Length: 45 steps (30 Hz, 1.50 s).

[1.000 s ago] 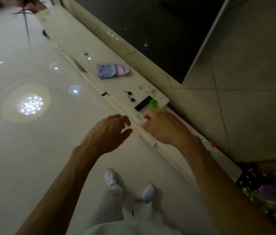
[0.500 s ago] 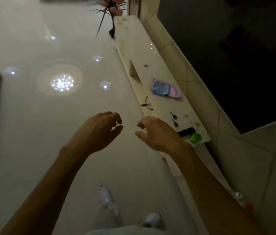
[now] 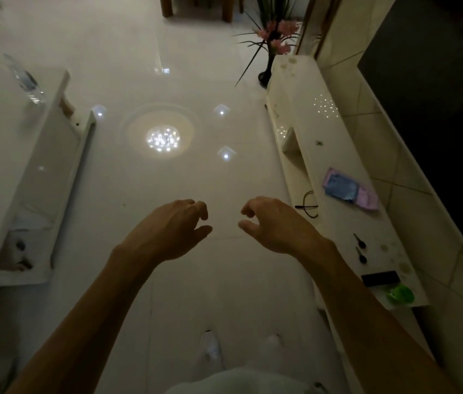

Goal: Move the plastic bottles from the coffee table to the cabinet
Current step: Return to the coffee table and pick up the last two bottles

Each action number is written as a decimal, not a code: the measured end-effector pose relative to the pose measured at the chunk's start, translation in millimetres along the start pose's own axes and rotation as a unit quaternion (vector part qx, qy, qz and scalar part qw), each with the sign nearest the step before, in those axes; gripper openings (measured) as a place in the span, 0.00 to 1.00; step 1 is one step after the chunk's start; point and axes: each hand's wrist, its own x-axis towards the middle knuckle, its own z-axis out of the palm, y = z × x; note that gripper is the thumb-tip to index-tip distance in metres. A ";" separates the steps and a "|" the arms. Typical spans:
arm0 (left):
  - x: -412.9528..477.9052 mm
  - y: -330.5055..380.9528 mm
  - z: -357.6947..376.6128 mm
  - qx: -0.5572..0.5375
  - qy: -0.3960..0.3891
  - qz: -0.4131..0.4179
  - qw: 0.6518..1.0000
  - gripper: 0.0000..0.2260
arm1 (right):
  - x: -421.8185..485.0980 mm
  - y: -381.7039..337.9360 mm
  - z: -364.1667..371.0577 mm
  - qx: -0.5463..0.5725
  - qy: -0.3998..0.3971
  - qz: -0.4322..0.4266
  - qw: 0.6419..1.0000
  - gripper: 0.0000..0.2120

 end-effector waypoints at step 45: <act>200.8 -232.3 -150.8 -0.093 0.082 -0.225 0.966 0.16 | 404.6 -115.7 -124.2 -0.083 -0.072 -0.237 0.965 0.20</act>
